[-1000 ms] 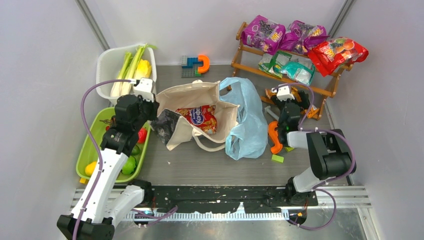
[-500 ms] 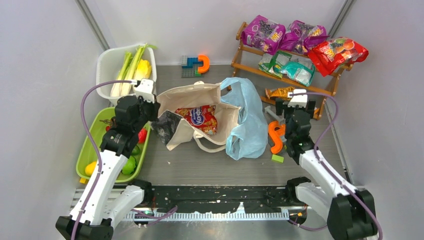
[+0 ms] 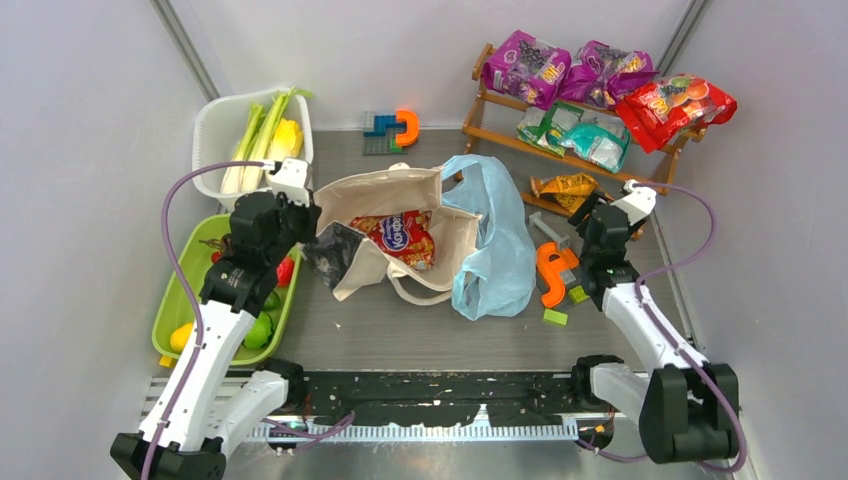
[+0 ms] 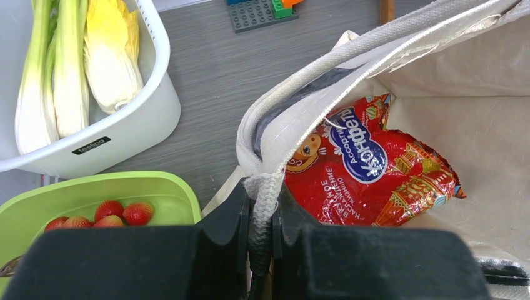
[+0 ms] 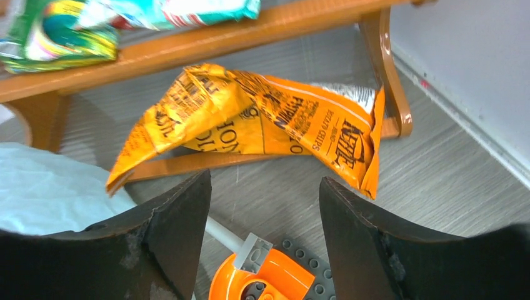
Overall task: Untie the knot of the grocery bags and take out the mixed food
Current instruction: Adjust the potato chip on the shelf.
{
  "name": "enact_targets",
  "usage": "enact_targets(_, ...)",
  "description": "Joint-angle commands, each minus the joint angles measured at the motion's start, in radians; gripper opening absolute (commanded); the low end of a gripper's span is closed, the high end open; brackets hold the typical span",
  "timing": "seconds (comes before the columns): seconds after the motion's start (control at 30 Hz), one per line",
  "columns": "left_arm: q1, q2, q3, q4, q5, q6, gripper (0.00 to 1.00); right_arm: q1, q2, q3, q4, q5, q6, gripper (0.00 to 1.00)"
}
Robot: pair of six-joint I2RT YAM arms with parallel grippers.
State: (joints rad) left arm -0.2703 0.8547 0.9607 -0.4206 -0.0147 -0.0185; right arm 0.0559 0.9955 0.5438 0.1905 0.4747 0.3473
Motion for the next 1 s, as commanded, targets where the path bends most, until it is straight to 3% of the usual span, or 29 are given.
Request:
enact_targets(0.0,-0.009,-0.019,0.01,0.093,0.023,0.002,0.0,-0.009,0.095,-0.013,0.131,0.131,0.128,0.71)
enact_targets(0.2,-0.009,-0.012,0.01,0.091,-0.007,0.005,0.0,-0.033,0.271,-0.004,0.265,0.248,0.213,0.76)
enact_targets(0.43,-0.009,-0.001,0.016,0.084,-0.002,0.005,0.0,-0.142,0.456,0.101,0.266,0.183,0.328,0.78)
enact_targets(0.67,-0.009,0.008,0.016,0.082,-0.016,0.015,0.0,-0.174,0.588,0.194,0.275,0.167,0.327,0.8)
enact_targets(0.97,-0.009,0.022,0.016,0.079,-0.028,0.016,0.0,-0.182,0.687,0.218,0.422,0.138,0.274,0.84)
